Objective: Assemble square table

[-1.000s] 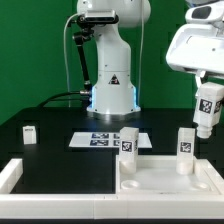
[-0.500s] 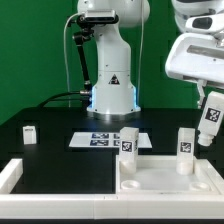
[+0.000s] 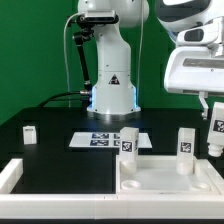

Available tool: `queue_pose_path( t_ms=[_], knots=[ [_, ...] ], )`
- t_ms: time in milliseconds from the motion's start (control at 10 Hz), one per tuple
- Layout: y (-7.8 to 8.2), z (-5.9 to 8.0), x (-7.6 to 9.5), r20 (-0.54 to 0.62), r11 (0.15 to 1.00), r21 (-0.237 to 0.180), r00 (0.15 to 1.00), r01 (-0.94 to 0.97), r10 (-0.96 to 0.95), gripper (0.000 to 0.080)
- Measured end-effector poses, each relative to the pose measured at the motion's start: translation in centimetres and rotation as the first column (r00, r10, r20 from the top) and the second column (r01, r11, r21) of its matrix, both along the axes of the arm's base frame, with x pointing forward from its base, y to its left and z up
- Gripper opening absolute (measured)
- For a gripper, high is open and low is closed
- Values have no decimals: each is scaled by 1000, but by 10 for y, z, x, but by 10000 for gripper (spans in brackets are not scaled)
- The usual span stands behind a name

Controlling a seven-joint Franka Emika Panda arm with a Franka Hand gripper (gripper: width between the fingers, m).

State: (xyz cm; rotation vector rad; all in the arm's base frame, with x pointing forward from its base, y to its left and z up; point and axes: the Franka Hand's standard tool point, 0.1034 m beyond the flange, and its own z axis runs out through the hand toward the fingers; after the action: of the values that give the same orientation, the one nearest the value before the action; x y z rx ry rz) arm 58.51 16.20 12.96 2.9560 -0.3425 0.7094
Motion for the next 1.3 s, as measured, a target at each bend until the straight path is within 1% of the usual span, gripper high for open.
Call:
queue_pose_path(
  t_ms=[100, 200, 300, 400, 500, 600, 800, 900, 1000, 1100, 1200, 1300],
  knots=[
    [1, 0, 1, -5, 1000, 10, 1000, -15, 15, 288],
    [-2, 2, 7, 33, 988, 10, 988, -151, 151, 288],
    [-8, -3, 13, 93, 975, 33, 972, -222, 218, 288],
    [-9, -13, 16, 139, 960, 33, 952, -279, 272, 288],
    [-8, -18, 18, 159, 955, 20, 944, -297, 290, 288],
    [-10, -17, 20, 158, 954, 2, 942, -301, 297, 288],
    [-12, -16, 23, 161, 951, -21, 938, -309, 308, 288],
    [-16, -16, 24, 153, 942, -48, 930, -331, 334, 288],
    [-31, -15, 30, 125, 924, -97, 917, -369, 379, 288],
    [-53, -11, 35, 105, 906, -135, 904, -401, 415, 288],
    [-69, -11, 38, 96, 899, -146, 898, -414, 429, 288],
    [-74, -17, 37, 87, 896, -137, 896, -423, 436, 288]
  ],
)
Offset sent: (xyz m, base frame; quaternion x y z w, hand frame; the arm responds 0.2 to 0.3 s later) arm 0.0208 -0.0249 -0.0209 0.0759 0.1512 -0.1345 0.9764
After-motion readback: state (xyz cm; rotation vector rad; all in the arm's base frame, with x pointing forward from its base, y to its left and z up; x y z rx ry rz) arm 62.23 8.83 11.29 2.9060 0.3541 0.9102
